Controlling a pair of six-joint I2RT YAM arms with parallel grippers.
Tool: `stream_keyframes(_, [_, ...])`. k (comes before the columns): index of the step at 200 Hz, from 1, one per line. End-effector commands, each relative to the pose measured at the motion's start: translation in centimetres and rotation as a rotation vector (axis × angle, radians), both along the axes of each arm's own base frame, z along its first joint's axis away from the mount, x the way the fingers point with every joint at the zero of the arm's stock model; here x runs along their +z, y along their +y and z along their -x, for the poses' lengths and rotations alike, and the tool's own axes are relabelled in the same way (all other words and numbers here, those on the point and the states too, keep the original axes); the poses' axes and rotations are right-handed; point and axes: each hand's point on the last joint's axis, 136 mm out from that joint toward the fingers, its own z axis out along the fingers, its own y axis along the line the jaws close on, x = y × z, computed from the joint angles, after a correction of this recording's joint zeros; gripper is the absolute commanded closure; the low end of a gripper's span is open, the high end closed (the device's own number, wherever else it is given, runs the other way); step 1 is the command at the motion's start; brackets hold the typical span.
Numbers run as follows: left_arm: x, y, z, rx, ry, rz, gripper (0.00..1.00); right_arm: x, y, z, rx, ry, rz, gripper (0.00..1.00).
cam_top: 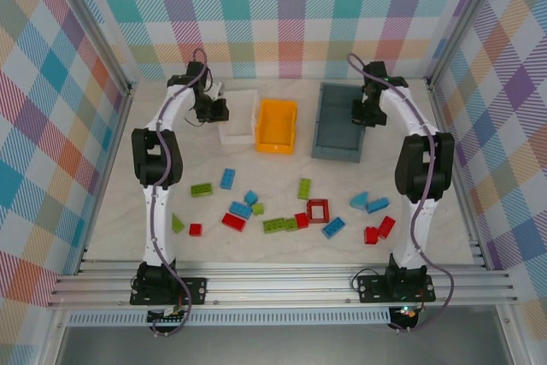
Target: Sort the legos into containers by color
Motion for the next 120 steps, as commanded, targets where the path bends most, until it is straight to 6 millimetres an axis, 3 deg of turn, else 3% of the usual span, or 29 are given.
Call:
stream_keyframes(1, [-0.1,-1.3,2.5,-0.005,0.073,0.015,0.92,0.9,3.2,-1.1,0.087,-0.023,-0.049,0.88])
stream_keyframes(18, [-0.4,-1.3,3.4,0.009,0.11,-0.021,0.92,0.9,4.7,-1.9,0.118,-0.028,-0.082,0.88])
stream_keyframes(58, [-0.2,1.8,4.2,0.107,0.113,-0.187,0.94,0.7,6.4,-3.0,0.193,-0.029,-0.1,0.89])
stream_keyframes(81, [0.7,3.0,4.2,0.143,0.079,-0.246,0.95,0.8,6.5,-2.9,0.204,-0.028,-0.098,0.88])
stream_keyframes(120, [1.4,3.1,4.1,0.142,0.056,-0.246,0.94,1.1,5.9,-2.5,0.211,-0.034,-0.064,0.88])
